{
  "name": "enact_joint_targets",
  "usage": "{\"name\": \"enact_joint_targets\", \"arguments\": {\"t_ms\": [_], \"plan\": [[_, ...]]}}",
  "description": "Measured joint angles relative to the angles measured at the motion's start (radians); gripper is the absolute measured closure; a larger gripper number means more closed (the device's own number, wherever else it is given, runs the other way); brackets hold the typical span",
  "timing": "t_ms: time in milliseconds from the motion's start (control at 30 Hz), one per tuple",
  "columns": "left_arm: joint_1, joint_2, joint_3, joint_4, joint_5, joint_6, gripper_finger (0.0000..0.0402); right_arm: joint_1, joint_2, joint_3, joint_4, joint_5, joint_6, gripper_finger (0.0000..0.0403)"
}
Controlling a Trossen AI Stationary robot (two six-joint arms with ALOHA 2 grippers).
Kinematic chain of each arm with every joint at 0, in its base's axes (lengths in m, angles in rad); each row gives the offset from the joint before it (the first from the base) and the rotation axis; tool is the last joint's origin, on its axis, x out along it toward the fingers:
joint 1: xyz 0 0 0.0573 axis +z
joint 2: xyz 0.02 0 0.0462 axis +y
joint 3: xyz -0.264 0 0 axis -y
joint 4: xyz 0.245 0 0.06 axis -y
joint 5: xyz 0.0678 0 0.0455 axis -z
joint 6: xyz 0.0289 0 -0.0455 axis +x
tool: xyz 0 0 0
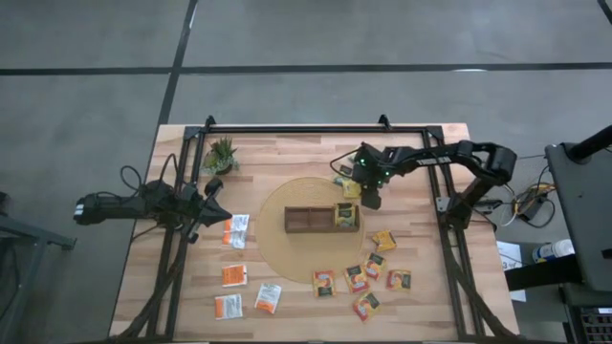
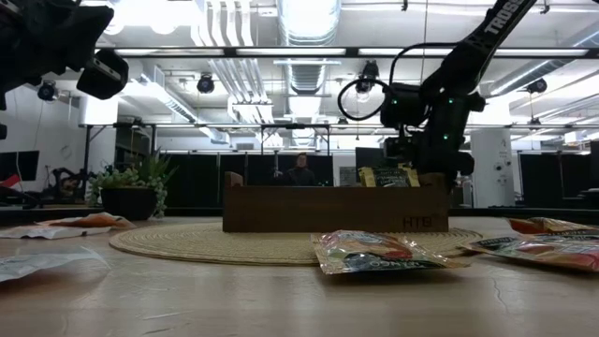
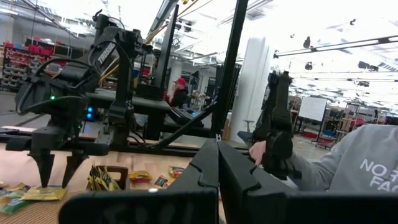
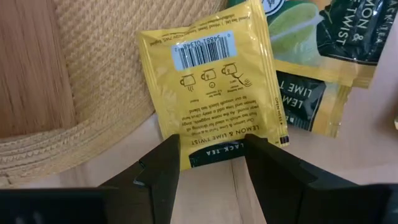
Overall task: Pick & Place Tea
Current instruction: Put the yellow tea bag into the right of the wooden organizer
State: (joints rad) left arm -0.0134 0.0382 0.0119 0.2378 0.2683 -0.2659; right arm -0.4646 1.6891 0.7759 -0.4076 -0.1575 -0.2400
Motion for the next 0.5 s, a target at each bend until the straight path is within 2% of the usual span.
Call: {"name": "enact_joint_targets", "arguments": {"t_ms": [133, 500], "plan": [[0.0, 0.0, 0.0, 0.0, 0.0, 0.0, 0.0402, 0.0, 0.014, 0.001, 0.012, -0.001, -0.003, 0.0225], [0.0, 0.0, 0.0, 0.0, 0.0, 0.0, 0.0402, 0.002, -0.082, -0.016, 0.018, 0.06, 0.034, 0.0225]]}}
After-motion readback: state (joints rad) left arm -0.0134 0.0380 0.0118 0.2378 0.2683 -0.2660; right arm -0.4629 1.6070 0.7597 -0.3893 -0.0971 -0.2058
